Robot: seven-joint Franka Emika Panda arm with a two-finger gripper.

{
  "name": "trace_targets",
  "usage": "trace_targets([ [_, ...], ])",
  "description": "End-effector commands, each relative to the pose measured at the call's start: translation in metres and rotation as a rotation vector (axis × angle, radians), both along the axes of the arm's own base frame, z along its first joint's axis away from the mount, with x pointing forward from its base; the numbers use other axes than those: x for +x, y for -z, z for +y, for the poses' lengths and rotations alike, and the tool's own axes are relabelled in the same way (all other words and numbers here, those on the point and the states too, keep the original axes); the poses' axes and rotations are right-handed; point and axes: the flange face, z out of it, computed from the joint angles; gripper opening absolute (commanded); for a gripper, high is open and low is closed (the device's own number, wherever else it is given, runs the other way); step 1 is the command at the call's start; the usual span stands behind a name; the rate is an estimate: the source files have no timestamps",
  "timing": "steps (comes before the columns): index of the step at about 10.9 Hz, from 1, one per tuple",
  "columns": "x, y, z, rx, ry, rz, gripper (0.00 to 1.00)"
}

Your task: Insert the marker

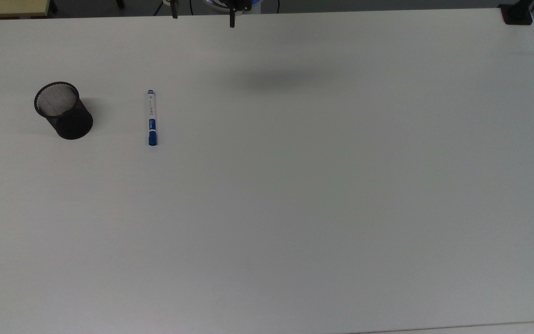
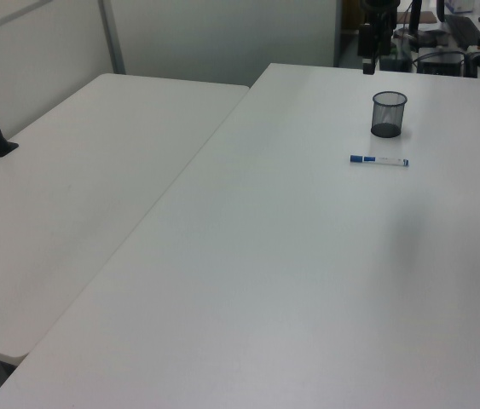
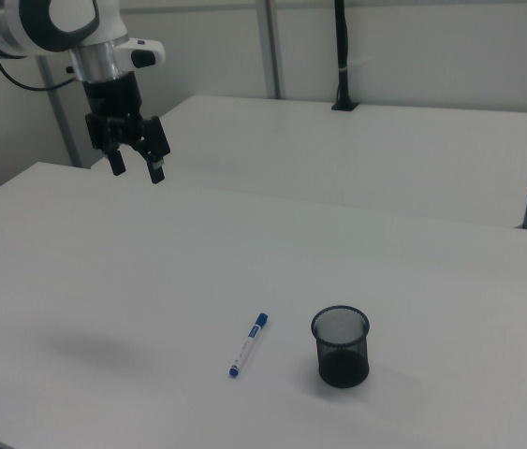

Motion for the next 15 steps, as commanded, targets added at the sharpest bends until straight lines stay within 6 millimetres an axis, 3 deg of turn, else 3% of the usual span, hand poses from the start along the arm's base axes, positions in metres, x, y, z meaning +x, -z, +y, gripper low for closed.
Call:
trace_targets([
  [1,-0.002,-0.003,0.001,0.013,0.005,-0.029,1.0],
  [11,0.002,0.002,0.001,0.011,0.003,-0.026,1.0],
  [13,0.014,0.019,0.0,0.011,0.0,-0.023,1.0],
  [15,0.032,0.046,-0.02,0.011,-0.009,-0.01,1.0],
])
